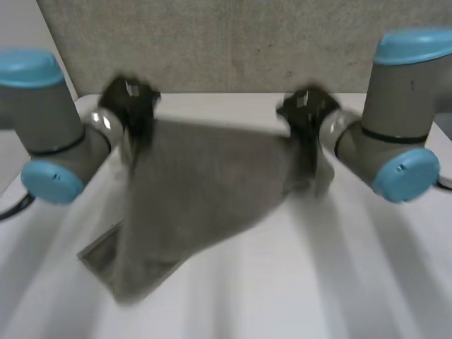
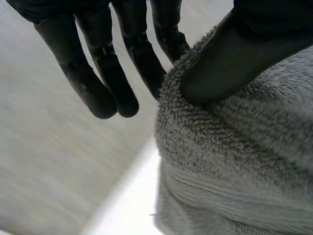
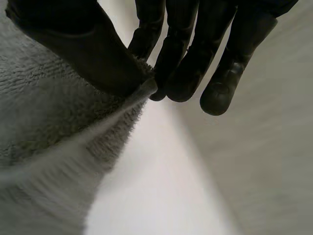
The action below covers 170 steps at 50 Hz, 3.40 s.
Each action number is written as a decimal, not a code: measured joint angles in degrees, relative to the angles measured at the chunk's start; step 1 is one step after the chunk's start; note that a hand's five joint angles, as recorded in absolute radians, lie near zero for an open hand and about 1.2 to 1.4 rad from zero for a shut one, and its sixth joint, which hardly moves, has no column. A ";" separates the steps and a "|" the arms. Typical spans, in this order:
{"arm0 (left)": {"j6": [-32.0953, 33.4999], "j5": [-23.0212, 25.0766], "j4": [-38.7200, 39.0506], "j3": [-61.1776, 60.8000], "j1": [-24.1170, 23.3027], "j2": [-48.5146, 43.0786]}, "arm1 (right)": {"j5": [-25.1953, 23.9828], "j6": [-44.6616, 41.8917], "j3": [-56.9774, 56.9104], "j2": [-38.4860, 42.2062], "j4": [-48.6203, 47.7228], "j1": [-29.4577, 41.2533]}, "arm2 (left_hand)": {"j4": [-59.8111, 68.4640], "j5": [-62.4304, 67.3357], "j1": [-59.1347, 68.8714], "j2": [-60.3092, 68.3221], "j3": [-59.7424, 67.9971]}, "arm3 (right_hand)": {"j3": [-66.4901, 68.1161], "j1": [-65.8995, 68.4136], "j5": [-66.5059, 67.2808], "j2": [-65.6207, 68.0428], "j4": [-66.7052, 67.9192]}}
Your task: Fold the towel.
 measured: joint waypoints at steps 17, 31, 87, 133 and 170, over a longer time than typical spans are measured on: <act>-16.39 -2.67 27.18 -0.06 1.20 8.90 | 0.94 0.26 9.42 -14.47 -36.58 0.72 | 0.00 0.00 0.01 0.23 0.08 | 0.20 0.28 0.00 0.27 0.00; -9.70 5.08 16.52 -19.77 1.31 2.17 | -1.12 -3.50 18.56 -4.26 -10.54 0.90 | 0.00 0.01 0.46 0.48 0.18 | 0.20 0.54 0.00 0.57 0.00; 2.70 5.23 17.38 -32.75 2.90 4.60 | 1.41 4.69 47.15 -13.19 -25.81 -9.01 | -30.41 -29.18 -25.85 -28.34 -32.01 | 0.20 0.54 0.00 0.57 0.00; -0.33 5.51 9.89 -17.00 0.95 -8.29 | 1.12 2.67 47.91 -11.95 -25.42 -8.26 | -49.67 -48.19 -45.10 -47.65 -51.16 | 0.20 0.54 0.00 0.57 0.00; -2.29 3.45 21.05 -39.34 9.93 9.80 | -5.14 6.29 46.84 -9.84 -20.06 -7.64 | 0.00 -0.76 0.32 1.36 -0.14 | -11.40 -10.53 -11.63 -9.62 -11.25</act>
